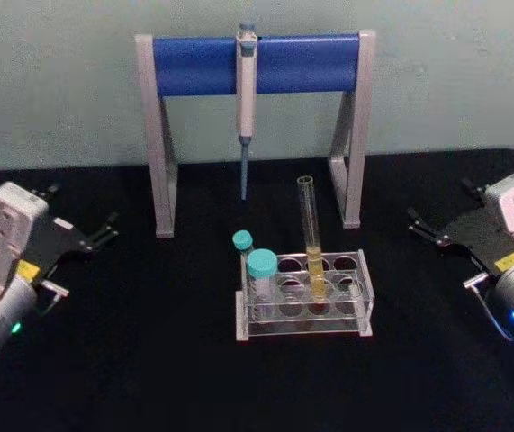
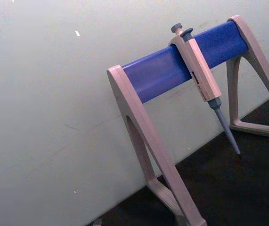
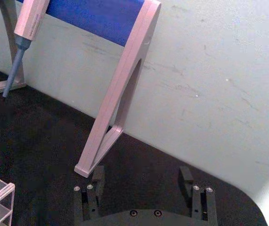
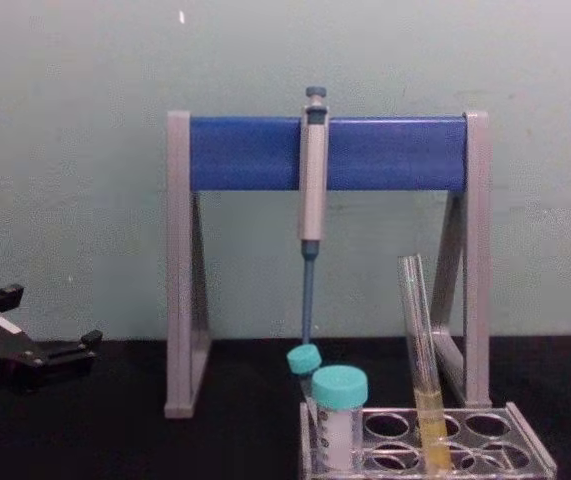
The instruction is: Pick up the test tube from the test tube rack, shake it, then place it back into the test tube rack.
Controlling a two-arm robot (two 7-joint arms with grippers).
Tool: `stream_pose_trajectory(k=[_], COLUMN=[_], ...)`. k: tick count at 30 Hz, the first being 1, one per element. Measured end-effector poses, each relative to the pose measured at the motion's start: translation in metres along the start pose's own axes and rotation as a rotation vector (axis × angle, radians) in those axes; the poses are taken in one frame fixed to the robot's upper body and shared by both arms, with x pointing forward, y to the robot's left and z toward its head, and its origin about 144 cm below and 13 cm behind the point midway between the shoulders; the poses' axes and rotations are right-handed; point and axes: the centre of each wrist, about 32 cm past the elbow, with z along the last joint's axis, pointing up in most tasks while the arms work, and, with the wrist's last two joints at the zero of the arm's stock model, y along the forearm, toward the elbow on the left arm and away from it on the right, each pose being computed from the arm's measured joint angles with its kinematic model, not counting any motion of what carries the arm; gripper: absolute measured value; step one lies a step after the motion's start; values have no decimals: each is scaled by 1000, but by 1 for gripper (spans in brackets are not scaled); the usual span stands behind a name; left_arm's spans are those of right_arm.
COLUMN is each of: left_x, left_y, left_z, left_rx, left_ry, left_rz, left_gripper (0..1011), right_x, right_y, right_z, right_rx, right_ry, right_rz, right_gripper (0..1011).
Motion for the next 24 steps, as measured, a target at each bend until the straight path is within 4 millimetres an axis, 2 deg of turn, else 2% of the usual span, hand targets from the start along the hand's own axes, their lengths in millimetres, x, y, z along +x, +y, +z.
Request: stream_pose_trajectory(k=[24], left_x=[0], left_y=[0], left_z=[0], left_rx=[0], left_ry=[0], left_rz=[0], left_gripper=[1001], right_x=[0], right_y=[0], right_z=[0], right_rx=[0], right_ry=[-1], right_rz=[0], right_gripper=[1000])
